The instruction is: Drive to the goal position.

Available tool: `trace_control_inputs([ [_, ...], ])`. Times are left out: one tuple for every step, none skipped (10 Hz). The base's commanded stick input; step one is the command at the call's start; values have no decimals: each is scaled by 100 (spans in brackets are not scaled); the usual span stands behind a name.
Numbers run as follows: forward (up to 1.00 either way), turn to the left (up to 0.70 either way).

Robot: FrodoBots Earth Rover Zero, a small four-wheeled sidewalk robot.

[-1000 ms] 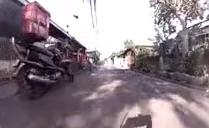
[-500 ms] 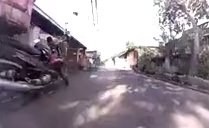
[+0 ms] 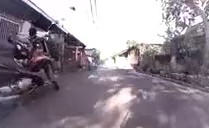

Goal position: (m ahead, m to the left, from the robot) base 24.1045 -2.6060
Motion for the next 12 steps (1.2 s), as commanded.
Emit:
trace_control_inputs([
  [100, 0],
  [100, 0],
  [100, 0],
  [100, 0],
  [100, 0],
  [100, -27],
  [100, -14],
  [100, -1],
  [100, 0],
  [100, 0],
  [100, 0],
  [100, 0],
])
